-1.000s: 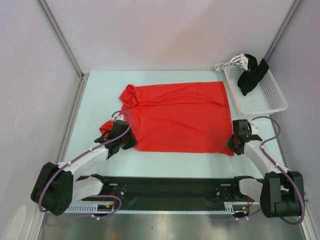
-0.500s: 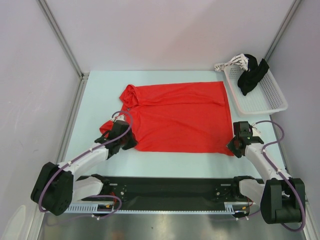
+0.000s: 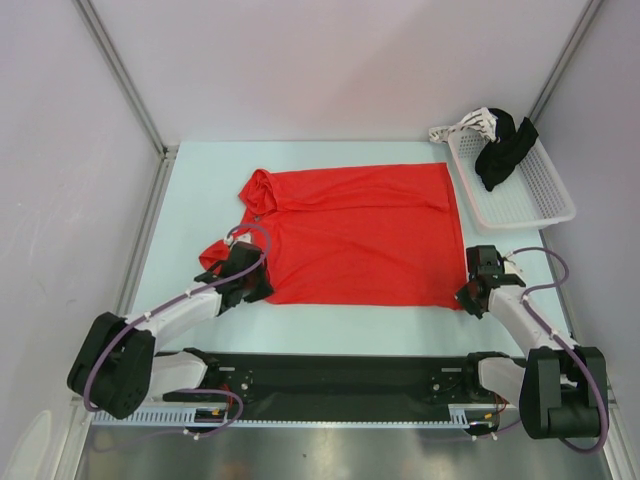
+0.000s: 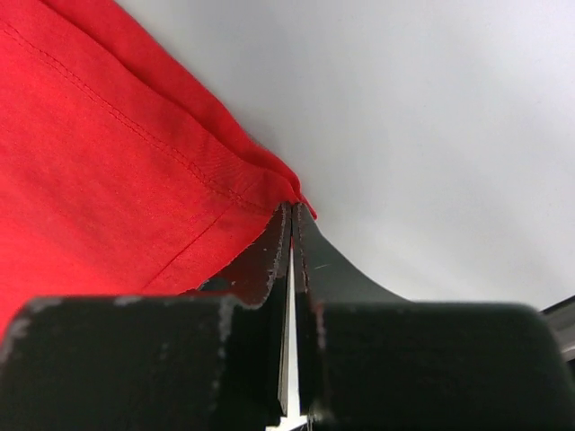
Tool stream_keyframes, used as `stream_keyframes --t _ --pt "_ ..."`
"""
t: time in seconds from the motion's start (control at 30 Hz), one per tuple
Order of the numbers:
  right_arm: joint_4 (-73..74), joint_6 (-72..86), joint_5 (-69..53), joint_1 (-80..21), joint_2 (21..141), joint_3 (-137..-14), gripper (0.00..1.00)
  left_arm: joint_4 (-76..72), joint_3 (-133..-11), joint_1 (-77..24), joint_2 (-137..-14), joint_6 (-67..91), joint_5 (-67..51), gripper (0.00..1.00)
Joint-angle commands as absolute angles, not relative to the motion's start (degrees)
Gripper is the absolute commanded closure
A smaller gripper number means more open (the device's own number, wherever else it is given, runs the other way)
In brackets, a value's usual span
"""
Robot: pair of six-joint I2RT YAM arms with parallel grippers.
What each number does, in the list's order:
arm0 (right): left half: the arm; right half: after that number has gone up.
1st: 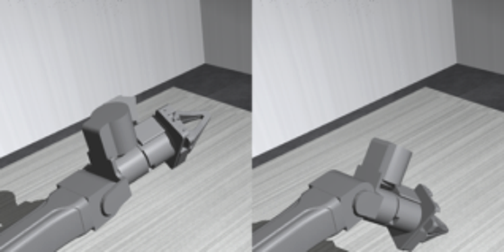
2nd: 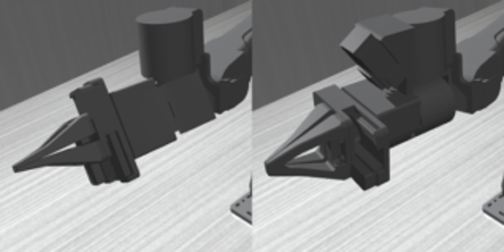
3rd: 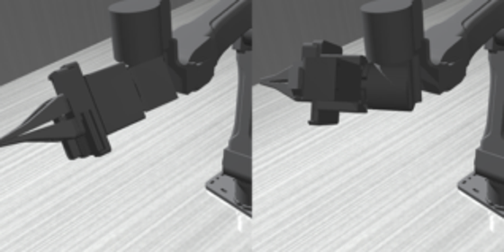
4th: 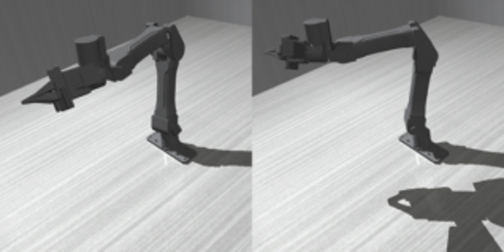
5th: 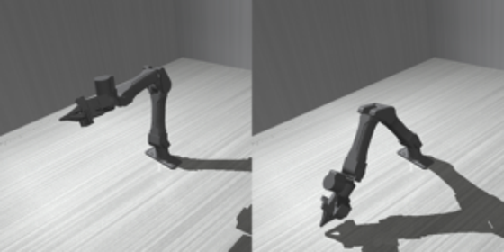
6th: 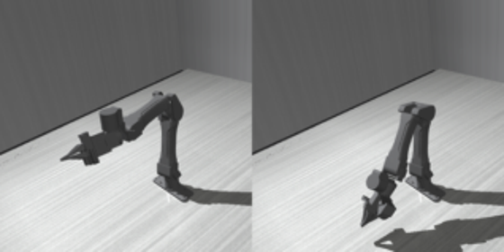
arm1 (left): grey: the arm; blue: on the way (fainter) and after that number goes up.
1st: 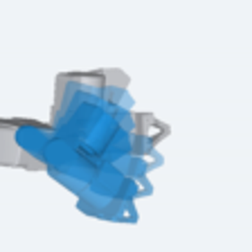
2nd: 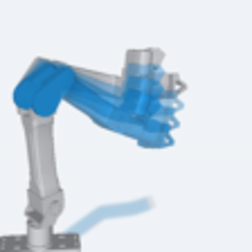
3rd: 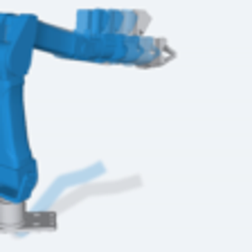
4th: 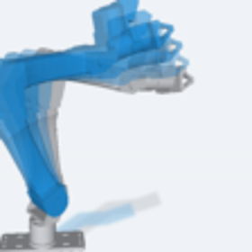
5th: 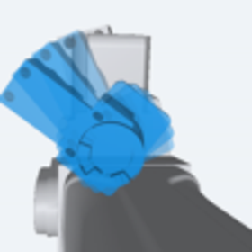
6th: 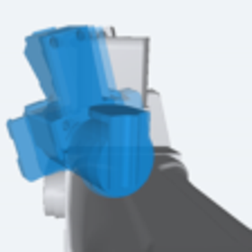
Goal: Fold and stack the tank tops
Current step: Fold the tank top
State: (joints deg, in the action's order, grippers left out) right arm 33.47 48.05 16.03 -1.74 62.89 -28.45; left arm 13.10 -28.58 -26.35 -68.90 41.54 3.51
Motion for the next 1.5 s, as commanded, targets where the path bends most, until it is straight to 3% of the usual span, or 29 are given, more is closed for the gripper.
stream_keyframes --t 0.0,0.07,0.2,0.47,0.53,0.57,0.63,1.47 --pt "32.2 48.7 16.9 -0.9 60.5 -28.4 1.00 15.7 -31.3 -26.8 -68.8 39.4 7.6 0.87" --pt "32.6 48.3 16.6 -0.6 59.7 -28.5 1.00 16.8 -31.8 -26.7 -68.1 38.9 8.9 0.78" --pt "32.9 47.9 16.3 -0.5 58.8 -28.4 1.00 16.4 -30.4 -26.7 -66.0 38.8 8.1 0.77" --pt "32.9 46.0 14.9 -0.4 59.0 -28.8 0.99 15.3 -31.0 -26.7 -65.8 38.2 7.3 0.56" --pt "32.7 45.3 14.4 -0.4 59.1 -29.4 0.90 14.9 -31.8 -26.7 -66.4 38.1 7.1 0.55" --pt "32.6 44.7 14.2 -0.4 59.2 -29.6 0.68 14.8 -32.1 -26.8 -67.1 38.0 6.9 0.56" --pt "32.3 43.9 14.3 -0.4 59.1 -30.4 0.61 13.9 -32.7 -26.7 -67.8 38.0 6.5 0.56" --pt "25.1 41.9 14.0 -0.4 70.9 -35.3 0.62 9.2 -34.2 -26.8 -75.0 36.8 5.5 0.58"
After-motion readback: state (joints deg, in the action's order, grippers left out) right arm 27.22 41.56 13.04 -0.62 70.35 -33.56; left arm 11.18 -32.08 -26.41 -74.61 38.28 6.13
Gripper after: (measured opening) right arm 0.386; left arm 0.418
